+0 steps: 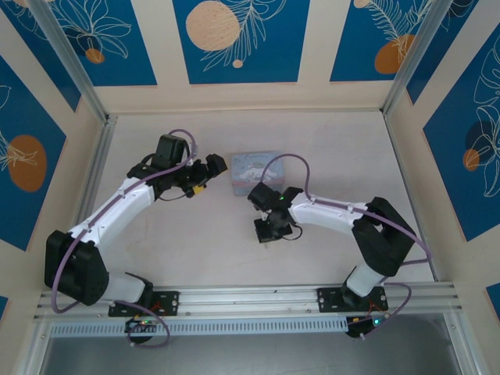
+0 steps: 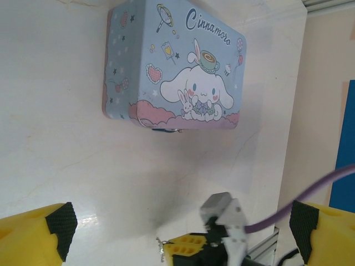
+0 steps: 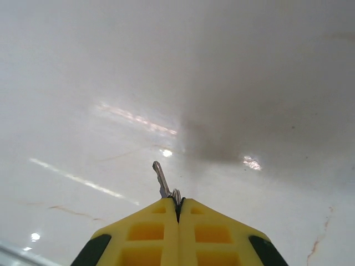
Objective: Unlock a padlock with a key
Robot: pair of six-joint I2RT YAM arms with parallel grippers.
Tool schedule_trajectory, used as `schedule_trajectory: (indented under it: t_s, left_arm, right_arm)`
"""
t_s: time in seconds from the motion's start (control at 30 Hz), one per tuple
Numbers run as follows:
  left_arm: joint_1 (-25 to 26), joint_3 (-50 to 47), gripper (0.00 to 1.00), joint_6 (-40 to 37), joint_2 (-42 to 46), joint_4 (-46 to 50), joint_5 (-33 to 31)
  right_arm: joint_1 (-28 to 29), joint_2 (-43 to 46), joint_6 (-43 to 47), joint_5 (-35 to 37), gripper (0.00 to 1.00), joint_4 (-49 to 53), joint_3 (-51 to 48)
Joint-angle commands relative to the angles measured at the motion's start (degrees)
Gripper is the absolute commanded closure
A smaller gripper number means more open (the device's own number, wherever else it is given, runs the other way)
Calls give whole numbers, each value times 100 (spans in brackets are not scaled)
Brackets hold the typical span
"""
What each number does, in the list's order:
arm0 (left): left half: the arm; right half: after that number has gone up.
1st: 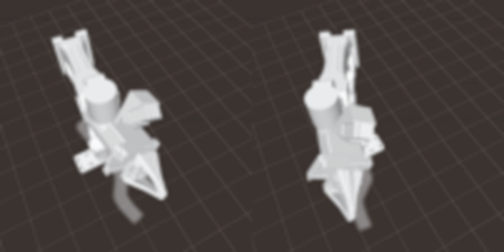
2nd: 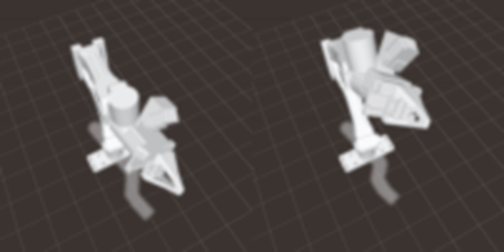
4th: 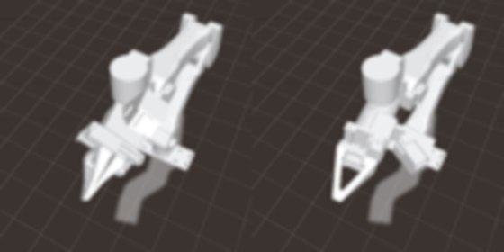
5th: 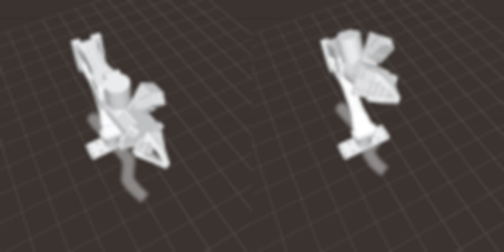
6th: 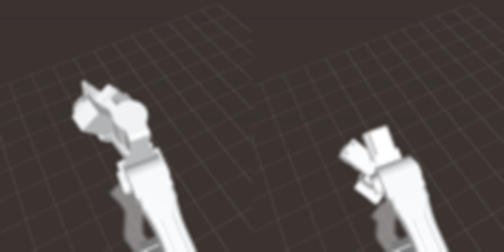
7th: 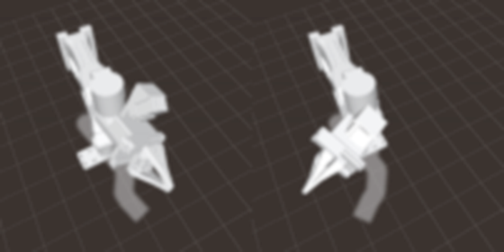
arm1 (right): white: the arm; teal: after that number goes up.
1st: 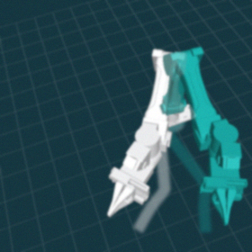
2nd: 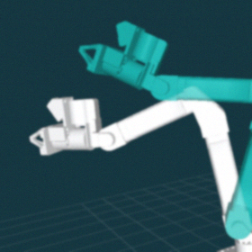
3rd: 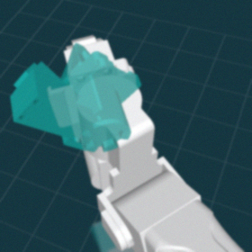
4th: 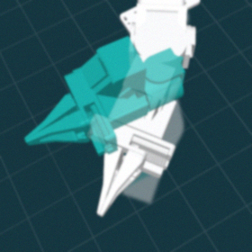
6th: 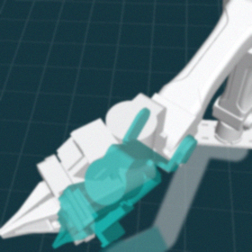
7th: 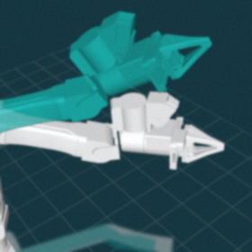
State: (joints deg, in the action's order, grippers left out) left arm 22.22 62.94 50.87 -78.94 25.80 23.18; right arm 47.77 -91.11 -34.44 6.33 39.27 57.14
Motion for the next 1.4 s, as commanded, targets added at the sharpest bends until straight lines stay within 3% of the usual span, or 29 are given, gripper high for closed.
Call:
schedule_trajectory:
  t_s: [0.0, 0.27, 0.53, 0.93, 1.37]
  left_arm:
    - [-70, 118, 0, 19, -60, -162, 254]
    - [-36, 47, 6, 28, -311, -696, 1153]
    - [274, -72, 26, -5, -902, -1547, 2278]
    - [708, 175, 59, -453, -1623, -1624, 2887]
    - [868, 420, 62, -599, -2018, -1560, 2947]
  right_arm:
    - [-262, 391, -9, -596, 100, -165, -29]
    - [-796, 659, -46, -1246, 100, -320, 119]
    - [-1297, 772, -135, -2047, 100, -583, 306]
    - [-1670, 808, -340, -2404, 100, -882, 437]
    - [-1701, 665, -397, -2562, 100, -978, 649]
